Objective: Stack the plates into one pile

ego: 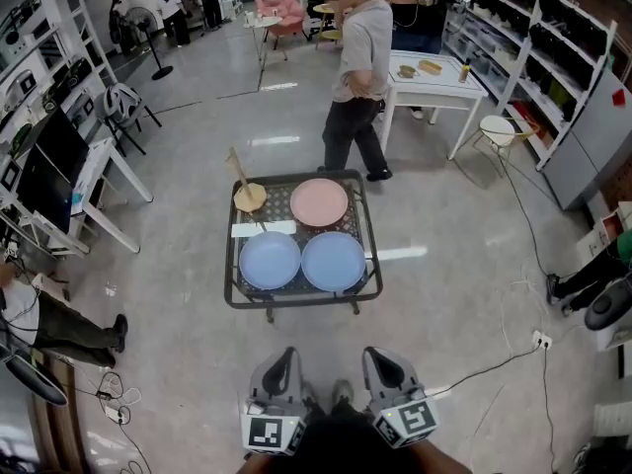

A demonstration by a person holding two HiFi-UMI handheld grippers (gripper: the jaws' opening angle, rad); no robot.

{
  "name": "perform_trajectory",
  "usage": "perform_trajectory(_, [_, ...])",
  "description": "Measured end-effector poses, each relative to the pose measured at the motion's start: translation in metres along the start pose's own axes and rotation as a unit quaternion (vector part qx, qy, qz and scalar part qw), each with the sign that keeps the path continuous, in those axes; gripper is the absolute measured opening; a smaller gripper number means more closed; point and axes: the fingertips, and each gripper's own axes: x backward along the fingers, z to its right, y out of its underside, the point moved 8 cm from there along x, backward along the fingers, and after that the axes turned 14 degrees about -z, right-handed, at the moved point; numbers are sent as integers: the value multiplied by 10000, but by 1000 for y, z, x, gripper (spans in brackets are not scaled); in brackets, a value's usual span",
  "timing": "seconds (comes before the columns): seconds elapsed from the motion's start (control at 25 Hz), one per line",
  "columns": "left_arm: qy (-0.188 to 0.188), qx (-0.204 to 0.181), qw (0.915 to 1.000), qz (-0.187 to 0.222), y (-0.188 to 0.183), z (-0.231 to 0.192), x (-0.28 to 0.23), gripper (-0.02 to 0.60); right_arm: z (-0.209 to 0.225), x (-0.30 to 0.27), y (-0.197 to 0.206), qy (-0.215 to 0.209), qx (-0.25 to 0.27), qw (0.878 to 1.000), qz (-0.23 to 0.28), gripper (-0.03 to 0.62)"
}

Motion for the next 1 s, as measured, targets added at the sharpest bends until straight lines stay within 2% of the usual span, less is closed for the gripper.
perform_trajectory(0.36, [-237, -101, 9997, -47, 2, 24, -10, 12, 23, 10, 3, -227, 179, 9996, 15, 6])
perform_trajectory(0.56, [-237, -103, 9996, -75, -1, 29, -16, 12, 31, 7, -1, -236, 127, 9996, -24, 6])
perform_trajectory(1.0, [-139, 39, 9998, -136, -9, 1, -81, 12, 59, -54, -24, -226, 192, 9995, -120, 6])
